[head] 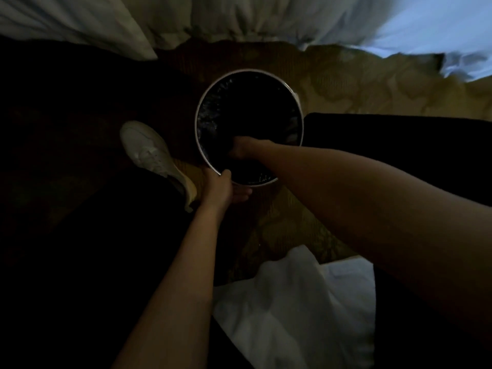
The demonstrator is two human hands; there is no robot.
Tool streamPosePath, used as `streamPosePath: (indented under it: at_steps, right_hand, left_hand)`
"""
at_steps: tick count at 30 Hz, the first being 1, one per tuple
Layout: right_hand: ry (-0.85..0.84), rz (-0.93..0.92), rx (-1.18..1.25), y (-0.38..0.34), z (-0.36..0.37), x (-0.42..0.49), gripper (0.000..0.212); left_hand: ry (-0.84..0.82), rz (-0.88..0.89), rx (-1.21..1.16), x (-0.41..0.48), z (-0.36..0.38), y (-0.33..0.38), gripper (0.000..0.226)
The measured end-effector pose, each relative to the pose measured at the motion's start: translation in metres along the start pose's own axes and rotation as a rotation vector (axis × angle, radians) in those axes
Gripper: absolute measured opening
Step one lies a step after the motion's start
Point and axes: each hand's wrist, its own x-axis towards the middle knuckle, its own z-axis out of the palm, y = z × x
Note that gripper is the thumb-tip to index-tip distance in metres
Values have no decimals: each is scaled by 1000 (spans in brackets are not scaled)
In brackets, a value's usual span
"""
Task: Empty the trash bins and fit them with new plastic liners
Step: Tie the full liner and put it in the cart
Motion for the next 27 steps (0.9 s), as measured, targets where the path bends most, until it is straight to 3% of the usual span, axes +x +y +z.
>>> streamPosePath:
  at_steps: [3,6,10,14,19,23,27]
  right_hand:
    - [35,-5,17,-4,-15,-32,55]
    - [130,28,76,-6,-31,-72,58]
    - [262,-25,33,-2,-52,-149,53]
    - [482,-119,-52,9,-65,-235,45]
    - [716,-222,31,21,-81,-326,34]
    - [791,-283,115,27,-93,-399,37]
    - [876,-336,227,46,-110,-455,31]
  left_hand:
    - [90,-10,74,-6,5,6,40]
    - [192,102,303,-29,6,21,55]
    - [168,273,561,-82,1,46,65]
    - [121,373,642,-146,2,67,62]
    - [134,571,686,-221,29,83,66]
    - [106,744,629,-288,77,97,43]
    - [136,810,727,-331,120,109,72]
